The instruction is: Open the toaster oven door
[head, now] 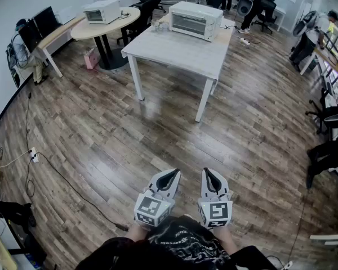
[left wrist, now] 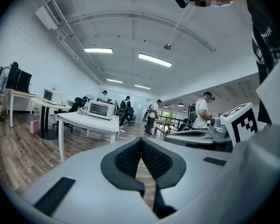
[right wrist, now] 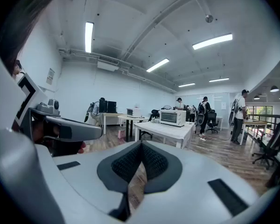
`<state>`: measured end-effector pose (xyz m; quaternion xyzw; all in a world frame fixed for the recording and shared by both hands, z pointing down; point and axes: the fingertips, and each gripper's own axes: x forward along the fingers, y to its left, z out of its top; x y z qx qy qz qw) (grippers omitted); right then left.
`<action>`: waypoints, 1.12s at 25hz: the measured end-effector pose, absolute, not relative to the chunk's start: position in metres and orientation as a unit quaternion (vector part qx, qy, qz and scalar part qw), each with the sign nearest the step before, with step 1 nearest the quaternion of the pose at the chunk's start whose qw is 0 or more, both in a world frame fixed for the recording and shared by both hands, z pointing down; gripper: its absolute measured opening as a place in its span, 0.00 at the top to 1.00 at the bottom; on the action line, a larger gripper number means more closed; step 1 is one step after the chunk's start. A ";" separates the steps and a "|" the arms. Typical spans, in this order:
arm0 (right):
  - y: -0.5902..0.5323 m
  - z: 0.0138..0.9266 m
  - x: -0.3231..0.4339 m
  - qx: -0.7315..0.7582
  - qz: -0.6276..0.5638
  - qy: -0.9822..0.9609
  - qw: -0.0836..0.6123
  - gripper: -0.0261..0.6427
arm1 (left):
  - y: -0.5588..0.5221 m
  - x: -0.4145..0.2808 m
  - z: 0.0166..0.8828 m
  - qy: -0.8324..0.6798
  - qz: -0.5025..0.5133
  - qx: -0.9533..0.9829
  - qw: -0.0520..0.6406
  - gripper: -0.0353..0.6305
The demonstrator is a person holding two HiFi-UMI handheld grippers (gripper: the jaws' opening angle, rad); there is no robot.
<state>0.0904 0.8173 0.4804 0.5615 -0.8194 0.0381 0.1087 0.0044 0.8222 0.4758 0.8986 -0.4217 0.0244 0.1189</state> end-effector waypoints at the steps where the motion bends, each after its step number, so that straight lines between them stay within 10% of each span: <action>1: 0.814 0.481 0.083 0.562 0.041 -0.820 0.106 0.95 | 0.819 -0.002 0.476 -0.419 0.027 0.900 0.118 0.92; 28: 0.731 0.514 -0.009 0.607 0.098 -0.785 0.083 0.95 | 0.724 -0.123 0.502 -0.383 0.068 0.912 0.130 0.92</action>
